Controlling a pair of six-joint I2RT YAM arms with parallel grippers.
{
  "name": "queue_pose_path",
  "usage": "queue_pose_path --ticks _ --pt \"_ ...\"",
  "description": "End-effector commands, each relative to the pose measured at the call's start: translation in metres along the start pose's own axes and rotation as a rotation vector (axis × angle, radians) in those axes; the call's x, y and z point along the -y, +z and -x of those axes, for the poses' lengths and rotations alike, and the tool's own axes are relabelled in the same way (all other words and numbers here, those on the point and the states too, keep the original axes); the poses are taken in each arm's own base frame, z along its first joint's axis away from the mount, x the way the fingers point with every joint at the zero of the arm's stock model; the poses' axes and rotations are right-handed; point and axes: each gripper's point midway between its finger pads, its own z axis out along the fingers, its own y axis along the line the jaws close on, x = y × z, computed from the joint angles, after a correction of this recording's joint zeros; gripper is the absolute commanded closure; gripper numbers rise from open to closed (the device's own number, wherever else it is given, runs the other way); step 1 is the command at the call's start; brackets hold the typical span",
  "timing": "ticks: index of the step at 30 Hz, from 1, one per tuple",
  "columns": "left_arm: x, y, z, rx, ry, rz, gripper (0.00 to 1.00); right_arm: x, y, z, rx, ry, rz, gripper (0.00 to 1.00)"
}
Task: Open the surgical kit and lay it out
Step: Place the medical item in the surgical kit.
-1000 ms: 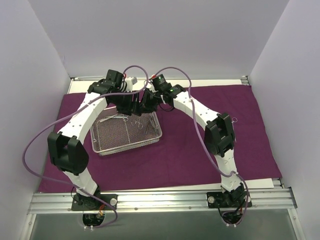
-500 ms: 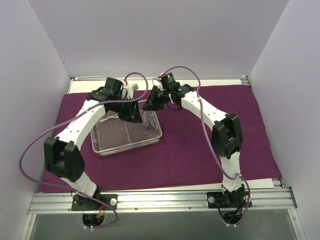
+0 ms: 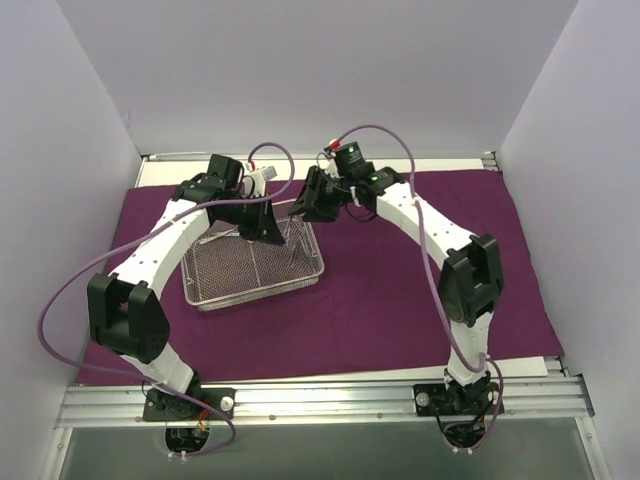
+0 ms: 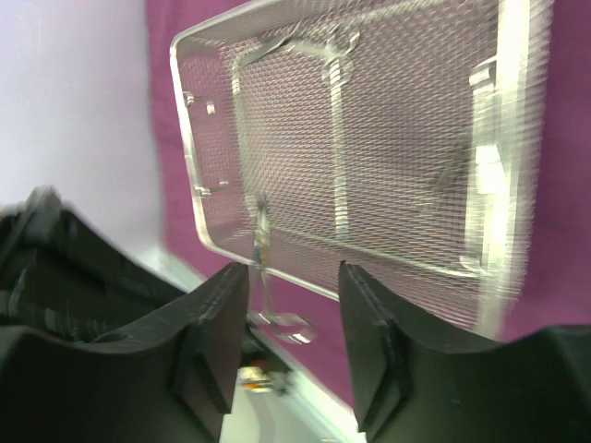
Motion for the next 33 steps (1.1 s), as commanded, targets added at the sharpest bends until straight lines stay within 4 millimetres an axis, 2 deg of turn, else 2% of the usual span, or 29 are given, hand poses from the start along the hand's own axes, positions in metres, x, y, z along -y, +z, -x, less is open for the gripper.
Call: queue_pose_path --ticks 1,2,3,5,6,7,8,10,11,12,14,15,17,21,22,28,33 --pt "0.023 -0.013 0.008 0.031 0.050 -0.116 0.98 -0.008 -0.066 0.026 0.138 -0.253 -0.016 0.55" --pt "0.030 -0.014 0.003 0.018 0.055 -0.165 0.98 0.002 -0.072 0.025 0.137 -0.299 -0.061 0.55" --pt "0.032 -0.013 -0.001 0.006 0.059 -0.186 0.98 -0.002 -0.084 0.026 0.168 -0.369 -0.074 0.54" --pt "0.036 -0.010 -0.014 -0.037 0.057 -0.247 0.98 0.004 -0.089 0.021 0.202 -0.591 -0.145 0.50" --pt "0.035 -0.009 -0.021 -0.061 0.049 -0.253 0.98 0.000 -0.103 0.020 0.232 -0.672 -0.166 0.49" --pt "0.035 -0.009 -0.024 -0.070 0.064 -0.262 0.98 0.004 -0.110 0.020 0.237 -0.802 -0.207 0.48" --pt "0.034 -0.008 -0.029 -0.084 0.061 -0.268 0.98 0.017 -0.110 0.014 0.218 -0.862 -0.255 0.48" --pt "0.038 -0.009 -0.037 -0.109 0.058 -0.304 0.98 0.012 -0.123 0.001 0.214 -1.026 -0.256 0.48" --pt "0.039 -0.007 -0.043 -0.121 0.046 -0.324 0.98 0.019 -0.128 -0.008 0.179 -1.199 -0.272 0.49" --pt "0.044 -0.008 -0.043 -0.121 0.042 -0.357 0.98 0.017 -0.126 -0.024 0.142 -1.317 -0.265 0.48" --pt "0.049 -0.006 -0.049 -0.139 0.030 -0.379 0.98 0.020 -0.130 -0.031 0.122 -1.536 -0.312 0.48" --pt "0.051 -0.005 -0.054 -0.153 0.024 -0.383 0.98 0.027 -0.132 -0.036 0.108 -1.583 -0.327 0.48" --pt "0.057 -0.004 -0.060 -0.172 0.033 -0.394 0.98 0.021 -0.138 -0.037 0.130 -1.650 -0.297 0.48" --pt "0.067 -0.006 -0.067 -0.179 0.023 -0.408 0.98 0.016 -0.134 -0.050 0.049 -1.866 -0.197 0.49" --pt "0.070 -0.006 -0.070 -0.190 0.004 -0.419 0.98 0.009 -0.134 -0.049 0.059 -1.880 -0.175 0.49" --pt "0.086 -0.006 -0.079 -0.232 0.009 -0.430 0.98 0.014 -0.120 -0.070 -0.131 -1.990 -0.044 0.52" --pt "0.094 -0.004 -0.080 -0.240 0.014 -0.430 0.98 0.006 -0.115 -0.076 -0.154 -2.055 -0.009 0.52"
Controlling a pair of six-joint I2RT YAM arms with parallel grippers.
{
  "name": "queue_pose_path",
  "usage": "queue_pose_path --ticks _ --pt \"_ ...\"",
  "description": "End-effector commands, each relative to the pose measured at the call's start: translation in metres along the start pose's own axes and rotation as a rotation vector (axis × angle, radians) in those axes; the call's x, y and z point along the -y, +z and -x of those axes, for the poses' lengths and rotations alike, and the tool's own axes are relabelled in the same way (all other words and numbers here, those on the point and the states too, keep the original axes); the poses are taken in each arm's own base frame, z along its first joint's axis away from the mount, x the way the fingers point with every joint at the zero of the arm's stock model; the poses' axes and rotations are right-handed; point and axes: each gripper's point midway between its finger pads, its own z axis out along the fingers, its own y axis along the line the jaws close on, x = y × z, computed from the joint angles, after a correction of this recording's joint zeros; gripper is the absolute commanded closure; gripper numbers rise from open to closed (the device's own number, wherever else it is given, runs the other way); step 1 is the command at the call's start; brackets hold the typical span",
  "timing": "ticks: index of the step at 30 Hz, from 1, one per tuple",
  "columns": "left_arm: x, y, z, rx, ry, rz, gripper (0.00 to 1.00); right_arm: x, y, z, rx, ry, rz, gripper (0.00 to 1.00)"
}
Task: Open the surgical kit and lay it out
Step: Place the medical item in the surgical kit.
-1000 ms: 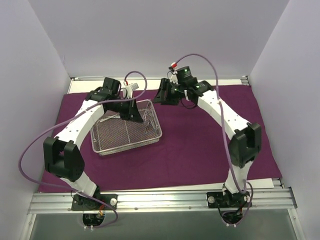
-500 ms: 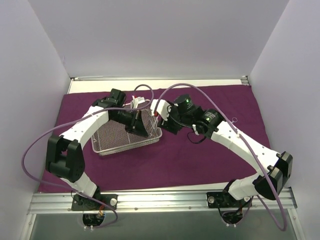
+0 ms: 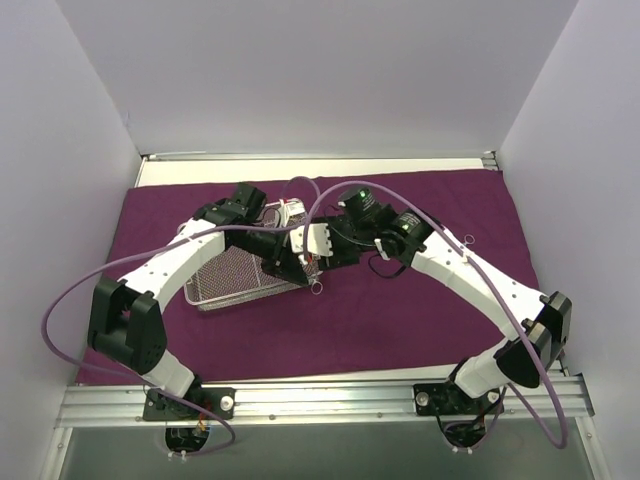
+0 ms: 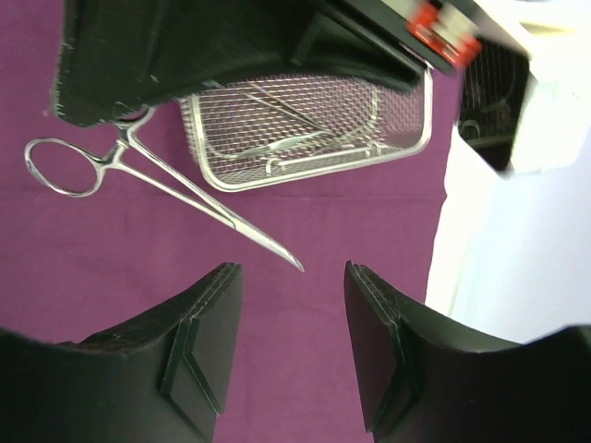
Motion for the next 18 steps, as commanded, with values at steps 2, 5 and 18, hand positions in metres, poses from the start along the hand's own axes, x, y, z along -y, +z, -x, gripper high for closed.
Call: queue_pose_path --ticks 2,5,18 --pt "0.024 -0.003 0.008 0.027 0.068 -0.043 0.98 -0.008 -0.003 0.010 0.019 -0.102 0.065 0.53" --pt "0.025 -0.003 0.010 0.028 0.068 -0.044 0.98 -0.018 -0.002 0.008 -0.001 -0.129 0.103 0.54" --pt "0.031 -0.001 0.007 -0.017 0.085 -0.062 0.98 -0.041 0.013 0.008 -0.014 -0.143 0.154 0.58"
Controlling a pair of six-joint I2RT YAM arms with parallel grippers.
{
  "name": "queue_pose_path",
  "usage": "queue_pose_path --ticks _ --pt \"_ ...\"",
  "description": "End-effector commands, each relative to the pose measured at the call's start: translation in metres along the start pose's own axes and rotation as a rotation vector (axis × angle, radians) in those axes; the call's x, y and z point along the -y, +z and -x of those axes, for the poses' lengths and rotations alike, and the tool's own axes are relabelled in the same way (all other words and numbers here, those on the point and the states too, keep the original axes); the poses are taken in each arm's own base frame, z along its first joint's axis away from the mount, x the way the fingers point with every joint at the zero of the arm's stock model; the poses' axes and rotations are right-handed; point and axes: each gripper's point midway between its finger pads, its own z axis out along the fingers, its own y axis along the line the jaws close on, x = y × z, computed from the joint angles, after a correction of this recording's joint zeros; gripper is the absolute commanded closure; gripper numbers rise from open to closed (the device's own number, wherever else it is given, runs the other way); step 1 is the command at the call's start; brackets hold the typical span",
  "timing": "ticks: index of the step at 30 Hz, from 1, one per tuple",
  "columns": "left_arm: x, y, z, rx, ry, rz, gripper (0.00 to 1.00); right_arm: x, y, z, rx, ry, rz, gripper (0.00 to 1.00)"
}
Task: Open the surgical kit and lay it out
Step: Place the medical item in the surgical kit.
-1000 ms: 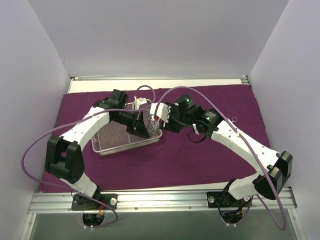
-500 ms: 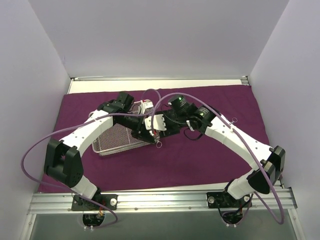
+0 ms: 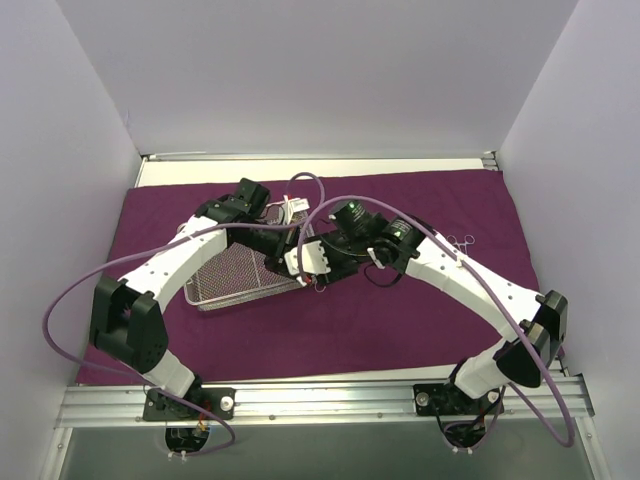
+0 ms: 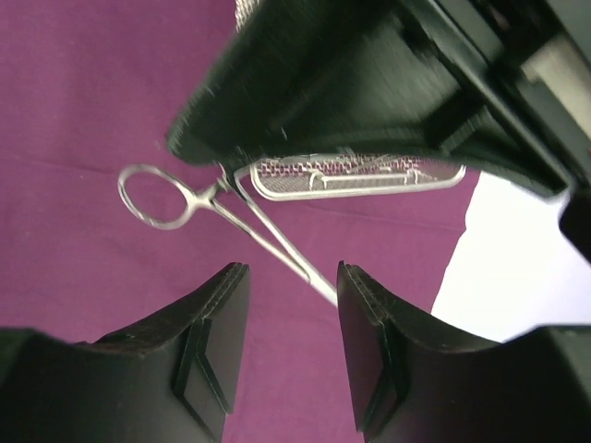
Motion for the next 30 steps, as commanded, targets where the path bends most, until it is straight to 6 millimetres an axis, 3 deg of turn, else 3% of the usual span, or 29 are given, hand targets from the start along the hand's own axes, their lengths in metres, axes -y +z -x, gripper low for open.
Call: queue_pose_path --ticks 1,7,10,11,13,14,15,18,19,22,23,24,25,27,28,29,30 --pt "0.018 -0.003 0.005 -0.007 0.063 -0.049 0.98 -0.009 0.011 0.003 -0.005 -0.023 0.033 0.58" --pt "0.022 -0.003 0.005 -0.010 0.075 -0.058 0.98 -0.011 0.024 -0.007 -0.057 -0.027 0.030 0.66" --pt "0.024 -0.003 0.006 -0.010 0.077 -0.066 0.98 -0.011 0.028 -0.016 -0.089 -0.012 0.005 0.81" --pt "0.024 -0.003 0.006 -0.010 0.079 -0.066 0.98 -0.012 0.028 -0.019 -0.102 -0.007 0.003 0.98" --pt "0.022 -0.003 0.006 -0.007 0.082 -0.056 0.94 -0.012 0.029 -0.021 -0.106 0.010 -0.014 1.00" --pt "0.021 -0.003 0.007 -0.003 0.080 -0.046 0.73 -0.013 0.029 -0.021 -0.103 0.031 -0.018 1.00" --pt "0.020 -0.003 0.008 0.004 0.081 -0.039 0.64 -0.015 0.029 -0.020 -0.086 0.042 -0.011 1.00" --pt "0.014 -0.010 0.020 0.057 0.089 0.009 0.43 -0.017 0.024 -0.024 -0.073 0.092 -0.015 1.00" --pt "0.012 -0.014 0.024 0.082 0.089 0.019 0.42 -0.020 0.022 -0.029 -0.070 0.116 -0.016 1.00" --pt "-0.002 -0.038 0.048 0.202 0.050 0.062 0.33 -0.023 0.012 -0.045 -0.062 0.211 -0.038 1.00" --pt "-0.019 -0.057 0.060 0.275 0.011 0.117 0.13 -0.024 0.009 -0.050 -0.060 0.245 -0.044 1.00" --pt "-0.024 -0.072 0.067 0.338 -0.023 0.157 0.06 -0.025 0.006 -0.056 -0.058 0.282 -0.052 1.00" --pt "-0.033 -0.083 0.075 0.398 -0.039 0.187 0.06 -0.030 0.003 -0.063 -0.060 0.357 -0.061 1.00" --pt "-0.053 -0.117 0.087 0.516 -0.112 0.253 0.06 -0.014 -0.008 -0.089 -0.067 0.518 -0.160 1.00" --pt "-0.058 -0.125 0.089 0.539 -0.131 0.273 0.06 -0.009 -0.017 -0.097 -0.050 0.659 -0.215 1.00" --pt "-0.060 -0.132 0.093 0.558 -0.134 0.288 0.06 -0.006 -0.026 -0.124 -0.069 0.777 -0.276 1.00" --pt "-0.069 -0.137 0.095 0.572 -0.142 0.327 0.06 0.003 -0.033 -0.135 -0.065 0.845 -0.342 1.00"
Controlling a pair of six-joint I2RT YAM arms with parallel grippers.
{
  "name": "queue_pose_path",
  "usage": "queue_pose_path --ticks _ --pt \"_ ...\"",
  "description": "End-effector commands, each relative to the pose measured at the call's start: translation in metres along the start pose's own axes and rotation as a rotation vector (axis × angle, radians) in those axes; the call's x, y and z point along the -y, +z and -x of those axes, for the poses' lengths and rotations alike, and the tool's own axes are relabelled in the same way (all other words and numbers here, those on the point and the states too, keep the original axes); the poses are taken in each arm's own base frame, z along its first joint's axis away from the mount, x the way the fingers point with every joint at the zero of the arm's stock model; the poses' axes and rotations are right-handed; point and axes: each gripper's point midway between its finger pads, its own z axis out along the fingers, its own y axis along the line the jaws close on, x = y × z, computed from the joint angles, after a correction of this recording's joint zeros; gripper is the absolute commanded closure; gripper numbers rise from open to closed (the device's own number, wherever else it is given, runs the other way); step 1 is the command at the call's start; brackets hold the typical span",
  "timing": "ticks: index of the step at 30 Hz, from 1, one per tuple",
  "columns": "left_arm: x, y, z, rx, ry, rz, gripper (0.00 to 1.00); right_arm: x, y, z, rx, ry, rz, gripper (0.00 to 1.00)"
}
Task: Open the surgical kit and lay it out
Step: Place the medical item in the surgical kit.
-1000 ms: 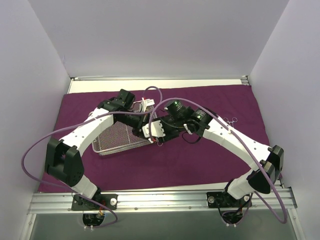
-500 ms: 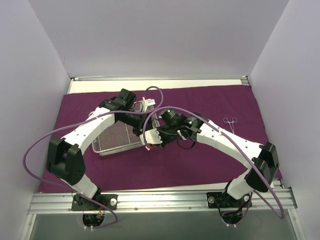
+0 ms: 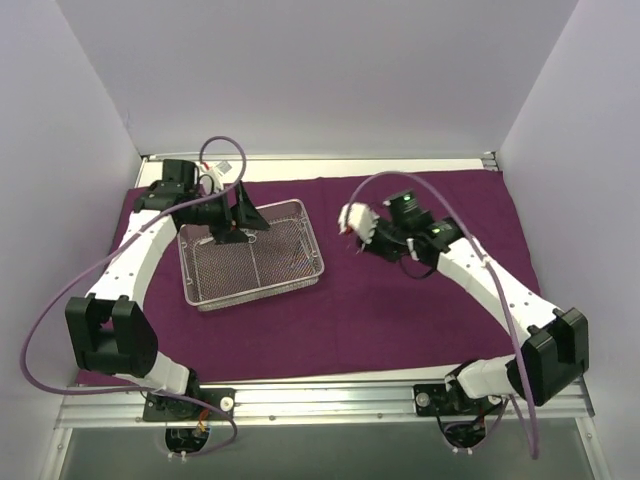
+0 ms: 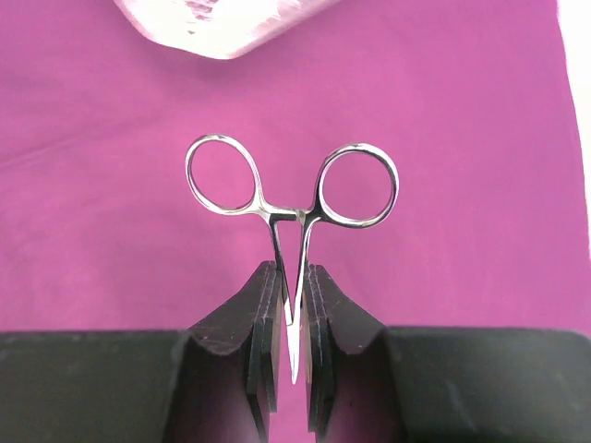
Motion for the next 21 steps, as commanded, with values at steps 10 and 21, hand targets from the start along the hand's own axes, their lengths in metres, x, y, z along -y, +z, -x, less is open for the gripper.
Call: queue_pose_path --ticks 10,21 --pt "-0.008 -0.029 0.036 0.189 0.107 0.233 0.06 0.074 -0.048 -0.143 -0.153 0.926 -0.536 1.00" --pt "-0.004 -0.022 0.024 0.122 0.107 0.180 0.06 0.072 -0.021 -0.220 -0.400 1.014 -0.529 1.00"
